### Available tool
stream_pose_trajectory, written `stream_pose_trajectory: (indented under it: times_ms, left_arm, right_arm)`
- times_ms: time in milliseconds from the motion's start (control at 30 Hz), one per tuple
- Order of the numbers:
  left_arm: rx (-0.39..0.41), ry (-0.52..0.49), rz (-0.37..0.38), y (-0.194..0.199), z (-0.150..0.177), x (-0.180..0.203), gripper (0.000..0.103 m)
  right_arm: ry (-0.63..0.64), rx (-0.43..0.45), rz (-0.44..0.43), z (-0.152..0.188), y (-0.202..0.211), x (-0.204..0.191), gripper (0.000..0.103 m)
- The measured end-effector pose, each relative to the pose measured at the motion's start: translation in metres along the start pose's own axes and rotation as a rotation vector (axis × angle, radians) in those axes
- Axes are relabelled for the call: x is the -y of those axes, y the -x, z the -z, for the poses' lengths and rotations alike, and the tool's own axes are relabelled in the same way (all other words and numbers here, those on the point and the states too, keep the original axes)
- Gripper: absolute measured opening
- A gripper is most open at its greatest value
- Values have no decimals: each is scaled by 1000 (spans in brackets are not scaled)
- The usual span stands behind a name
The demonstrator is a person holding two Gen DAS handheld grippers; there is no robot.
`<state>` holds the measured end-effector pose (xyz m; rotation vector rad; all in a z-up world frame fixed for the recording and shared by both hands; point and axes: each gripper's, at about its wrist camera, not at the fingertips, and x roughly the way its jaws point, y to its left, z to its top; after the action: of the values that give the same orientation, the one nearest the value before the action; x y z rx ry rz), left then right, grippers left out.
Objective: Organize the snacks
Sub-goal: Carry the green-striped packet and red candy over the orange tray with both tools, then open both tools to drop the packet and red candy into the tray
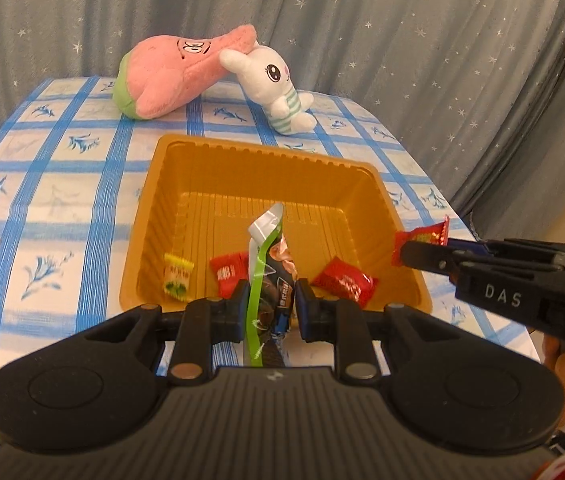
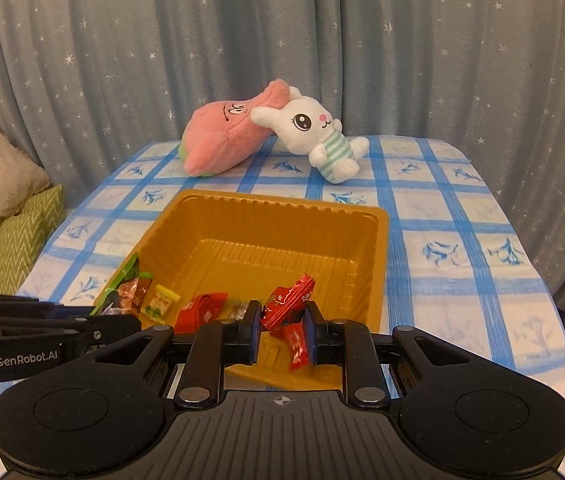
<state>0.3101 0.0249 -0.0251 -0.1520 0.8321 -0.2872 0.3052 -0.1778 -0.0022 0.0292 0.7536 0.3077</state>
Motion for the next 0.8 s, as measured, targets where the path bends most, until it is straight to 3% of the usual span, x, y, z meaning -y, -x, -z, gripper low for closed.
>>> stream_pose_trajectory:
  times_ms: [800]
  left_arm:
    - [-45, -14, -38, -61, -40, -32, 21]
  right_arm:
    - [-11, -50, -2, -18, -61, 5, 22]
